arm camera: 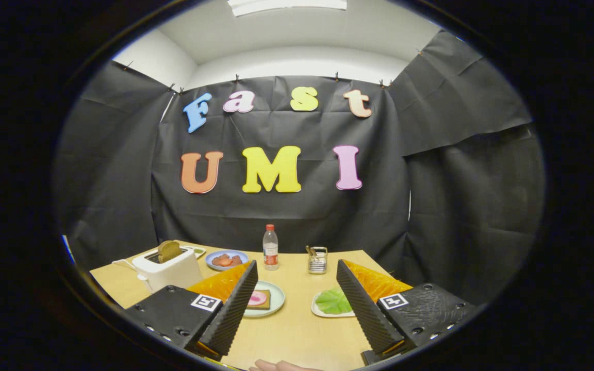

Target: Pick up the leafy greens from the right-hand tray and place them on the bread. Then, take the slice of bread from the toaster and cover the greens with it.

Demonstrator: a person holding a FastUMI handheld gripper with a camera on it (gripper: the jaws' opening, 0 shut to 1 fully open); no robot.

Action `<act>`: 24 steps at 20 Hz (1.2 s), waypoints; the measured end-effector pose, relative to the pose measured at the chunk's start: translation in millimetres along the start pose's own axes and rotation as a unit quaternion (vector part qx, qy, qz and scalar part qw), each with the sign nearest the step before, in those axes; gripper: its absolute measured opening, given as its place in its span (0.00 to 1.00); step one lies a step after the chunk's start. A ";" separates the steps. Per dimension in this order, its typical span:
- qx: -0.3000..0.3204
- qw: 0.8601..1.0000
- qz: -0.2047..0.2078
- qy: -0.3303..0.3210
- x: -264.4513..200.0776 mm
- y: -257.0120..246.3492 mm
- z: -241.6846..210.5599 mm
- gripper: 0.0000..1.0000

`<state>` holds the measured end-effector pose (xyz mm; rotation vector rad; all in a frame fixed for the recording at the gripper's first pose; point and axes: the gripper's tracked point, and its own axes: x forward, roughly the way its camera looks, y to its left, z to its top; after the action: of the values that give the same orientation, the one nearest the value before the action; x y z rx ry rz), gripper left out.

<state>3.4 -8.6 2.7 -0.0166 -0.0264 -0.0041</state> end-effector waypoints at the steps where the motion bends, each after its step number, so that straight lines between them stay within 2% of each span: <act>1: 0.000 1.000 0.002 0.000 0.8 -1.4 -1.7 0.95; 6: 0.009 1.000 0.006 0.003 22.2 -16.1 -8.4 0.95; 11: 0.017 1.000 0.003 0.024 69.5 -49.1 -28.9 0.95; 17: 0.034 0.996 -0.014 0.081 145.6 -101.0 -80.1 0.95; 24: 0.057 0.983 -0.040 0.170 219.7 -148.6 -153.3 0.94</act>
<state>226.4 -160.5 -142.3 0.1007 0.3154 -0.0857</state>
